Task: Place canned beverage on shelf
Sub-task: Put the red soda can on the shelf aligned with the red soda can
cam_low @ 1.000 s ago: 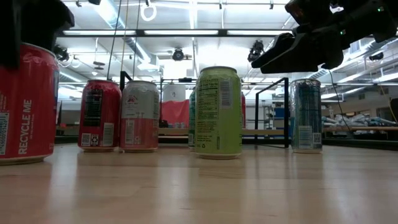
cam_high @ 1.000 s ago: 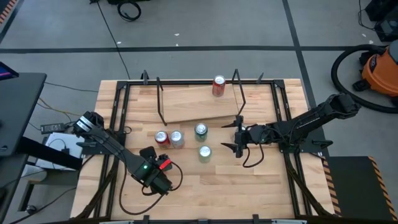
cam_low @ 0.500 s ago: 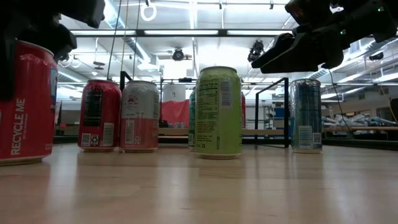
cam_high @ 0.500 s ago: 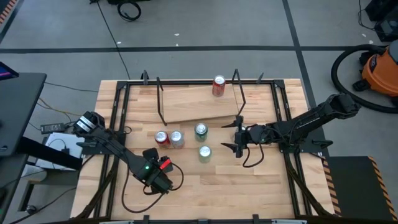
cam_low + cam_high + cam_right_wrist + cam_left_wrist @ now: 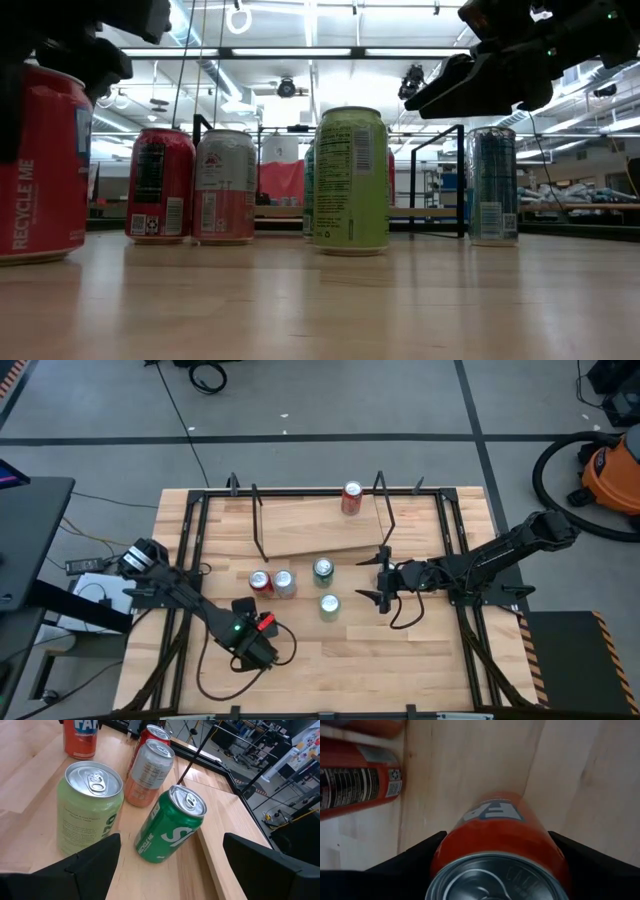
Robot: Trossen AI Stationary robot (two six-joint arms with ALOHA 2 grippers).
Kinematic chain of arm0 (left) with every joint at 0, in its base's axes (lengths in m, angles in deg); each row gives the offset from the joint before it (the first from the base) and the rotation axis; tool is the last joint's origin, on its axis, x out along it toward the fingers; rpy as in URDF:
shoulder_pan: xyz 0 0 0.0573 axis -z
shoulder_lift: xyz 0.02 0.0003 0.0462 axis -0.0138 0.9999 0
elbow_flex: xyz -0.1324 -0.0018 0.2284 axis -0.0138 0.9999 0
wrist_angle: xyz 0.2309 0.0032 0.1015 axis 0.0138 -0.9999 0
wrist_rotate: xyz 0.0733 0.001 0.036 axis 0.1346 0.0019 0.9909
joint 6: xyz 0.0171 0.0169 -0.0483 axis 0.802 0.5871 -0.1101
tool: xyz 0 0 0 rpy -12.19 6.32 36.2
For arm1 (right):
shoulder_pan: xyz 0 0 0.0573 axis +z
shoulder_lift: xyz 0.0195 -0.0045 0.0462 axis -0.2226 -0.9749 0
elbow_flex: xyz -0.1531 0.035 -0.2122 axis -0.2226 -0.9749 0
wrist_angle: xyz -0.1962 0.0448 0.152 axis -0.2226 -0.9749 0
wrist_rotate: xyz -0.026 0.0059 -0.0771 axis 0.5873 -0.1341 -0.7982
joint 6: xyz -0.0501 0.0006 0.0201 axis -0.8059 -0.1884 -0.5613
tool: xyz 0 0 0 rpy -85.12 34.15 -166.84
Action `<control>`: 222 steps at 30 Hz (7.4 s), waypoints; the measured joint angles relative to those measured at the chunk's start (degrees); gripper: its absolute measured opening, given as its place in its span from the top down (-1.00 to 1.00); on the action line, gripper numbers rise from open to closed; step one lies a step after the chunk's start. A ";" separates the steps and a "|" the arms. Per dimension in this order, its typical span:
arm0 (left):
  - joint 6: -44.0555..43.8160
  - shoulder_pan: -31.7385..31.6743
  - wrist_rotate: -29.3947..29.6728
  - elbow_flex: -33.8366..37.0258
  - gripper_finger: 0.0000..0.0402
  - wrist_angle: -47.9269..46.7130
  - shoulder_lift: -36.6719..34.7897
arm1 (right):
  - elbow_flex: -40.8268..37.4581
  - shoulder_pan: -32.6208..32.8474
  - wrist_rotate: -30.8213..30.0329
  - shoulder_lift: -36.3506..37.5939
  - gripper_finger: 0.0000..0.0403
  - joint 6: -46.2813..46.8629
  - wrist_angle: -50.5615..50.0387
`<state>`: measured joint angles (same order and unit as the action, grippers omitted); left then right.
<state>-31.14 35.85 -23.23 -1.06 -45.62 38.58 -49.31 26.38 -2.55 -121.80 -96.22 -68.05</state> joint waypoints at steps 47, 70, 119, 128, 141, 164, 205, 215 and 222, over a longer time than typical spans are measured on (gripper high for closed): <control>34.05 -36.27 -0.10 -34.56 -0.61 1.44 0.04 | -0.02 0.26 -8.19 12.92 -0.81 12.02 -24.60; 39.87 -39.74 -4.20 -38.18 -0.61 7.11 7.54 | -5.25 1.90 -5.51 29.82 -0.81 13.78 -22.50; 44.87 -51.39 -2.67 -44.94 -0.61 16.15 21.27 | -5.25 4.11 -11.00 30.42 -0.81 13.57 -16.80; 45.96 -51.35 -2.72 -50.42 -0.61 17.50 22.41 | -5.25 4.11 -10.99 30.42 -0.81 12.40 -14.95; 47.79 -51.88 -3.78 -63.51 -0.61 5.48 31.53 | -5.27 4.15 -11.08 30.45 -0.81 13.06 -16.30; 53.57 -53.23 -8.10 -62.56 -0.61 1.76 35.97 | -5.27 4.17 -9.51 30.26 -0.81 13.70 -17.07; 54.99 -52.79 -7.54 -62.45 -0.70 2.41 36.68 | -5.29 4.15 -9.53 29.68 -0.81 13.73 -16.95; 55.61 -52.68 -6.88 -62.02 -0.82 1.51 37.40 | -5.29 4.15 -9.53 29.68 -0.81 13.73 -16.95; 55.74 -52.70 -6.66 -62.24 -0.85 1.91 37.03 | -5.29 4.15 -9.51 29.68 -0.81 13.73 -16.95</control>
<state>24.60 -16.86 -29.89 -63.29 -43.71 75.60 -54.60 30.54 -12.05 -92.12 -82.49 -85.00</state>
